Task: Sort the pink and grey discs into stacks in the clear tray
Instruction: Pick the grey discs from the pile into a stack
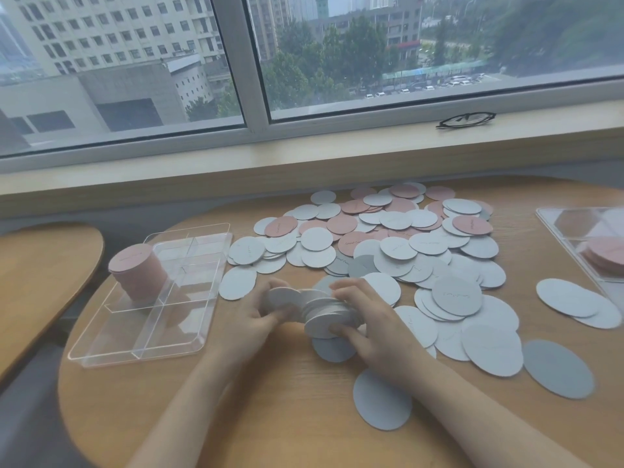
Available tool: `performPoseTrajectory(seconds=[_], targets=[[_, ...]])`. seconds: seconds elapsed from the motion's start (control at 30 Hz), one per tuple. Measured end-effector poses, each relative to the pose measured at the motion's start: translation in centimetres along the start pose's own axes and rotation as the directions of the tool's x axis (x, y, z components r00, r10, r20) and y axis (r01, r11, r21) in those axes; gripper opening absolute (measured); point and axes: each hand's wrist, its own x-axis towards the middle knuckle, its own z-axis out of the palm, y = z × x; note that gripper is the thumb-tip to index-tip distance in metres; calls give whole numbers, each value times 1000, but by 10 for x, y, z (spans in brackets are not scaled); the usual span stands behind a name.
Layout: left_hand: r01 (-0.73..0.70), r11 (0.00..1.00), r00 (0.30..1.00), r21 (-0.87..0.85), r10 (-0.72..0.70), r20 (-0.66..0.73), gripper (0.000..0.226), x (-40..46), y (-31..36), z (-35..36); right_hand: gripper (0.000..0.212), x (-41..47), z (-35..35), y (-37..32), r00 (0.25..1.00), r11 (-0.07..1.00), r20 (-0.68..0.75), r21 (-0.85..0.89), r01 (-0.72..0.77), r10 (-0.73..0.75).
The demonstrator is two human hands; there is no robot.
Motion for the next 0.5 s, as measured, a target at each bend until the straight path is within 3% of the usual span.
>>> performPoseTrajectory(seconds=[0.1, 0.2, 0.3, 0.5], targets=[[26, 1000, 994, -13, -24, 103, 13, -8, 4, 11, 36, -2, 1, 3, 999, 999, -6, -7, -36, 36], [45, 999, 991, -19, -42, 131, 49, -12, 4, 23, 46, -3, 1, 3, 997, 997, -6, 11, -76, 76], [-28, 999, 983, 24, 23, 182, 74, -14, -3, 38, 56, -1, 3, 2, 998, 998, 30, -15, -53, 54], [-55, 995, 983, 87, 39, 178, 63, -13, -7, 49, 55, -1, 7, 4, 996, 953, 65, -294, 71, -54]])
